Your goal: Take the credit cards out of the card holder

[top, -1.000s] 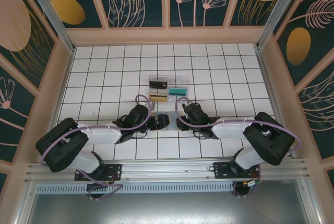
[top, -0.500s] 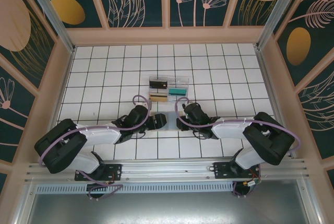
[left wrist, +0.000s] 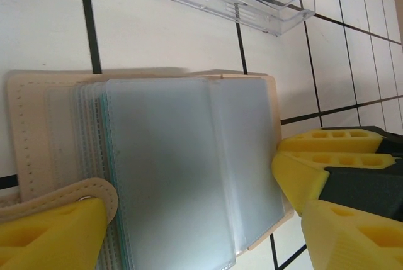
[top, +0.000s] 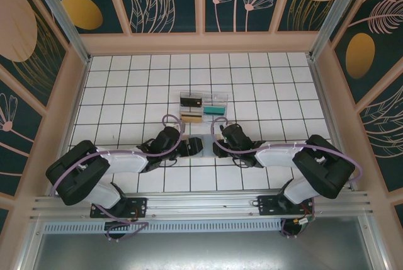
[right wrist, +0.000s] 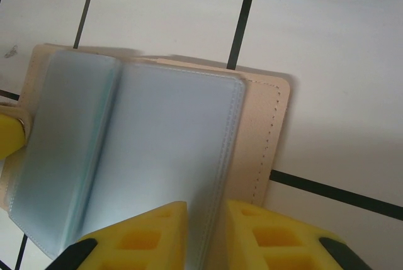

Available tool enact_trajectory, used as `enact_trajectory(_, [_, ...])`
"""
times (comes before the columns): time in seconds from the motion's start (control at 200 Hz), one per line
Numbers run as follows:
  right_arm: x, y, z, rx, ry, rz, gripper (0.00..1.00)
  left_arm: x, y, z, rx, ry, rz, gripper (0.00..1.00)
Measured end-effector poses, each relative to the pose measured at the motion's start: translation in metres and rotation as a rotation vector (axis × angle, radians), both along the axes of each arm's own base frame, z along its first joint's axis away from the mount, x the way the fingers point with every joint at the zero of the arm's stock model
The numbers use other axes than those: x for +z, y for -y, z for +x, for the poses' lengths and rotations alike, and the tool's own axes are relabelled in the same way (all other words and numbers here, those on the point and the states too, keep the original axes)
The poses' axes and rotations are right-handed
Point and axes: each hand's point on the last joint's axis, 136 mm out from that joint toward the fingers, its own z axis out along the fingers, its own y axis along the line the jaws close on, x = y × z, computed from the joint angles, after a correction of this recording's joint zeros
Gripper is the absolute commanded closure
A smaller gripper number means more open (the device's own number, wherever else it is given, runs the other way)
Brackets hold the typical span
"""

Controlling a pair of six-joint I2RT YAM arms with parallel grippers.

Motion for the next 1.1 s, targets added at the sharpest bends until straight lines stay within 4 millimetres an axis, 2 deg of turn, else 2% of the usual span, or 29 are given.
enact_trajectory(0.56, [0.0, -0.002, 0.002, -0.001, 0.003, -0.001, 0.76, 0.004, 0.008, -0.002, -0.039, 0.009, -0.023, 0.1])
enact_trajectory(1.101, [0.0, -0.003, 0.003, -0.001, 0.003, -0.001, 0.76, 0.011, 0.021, -0.014, -0.112, 0.001, -0.066, 0.09])
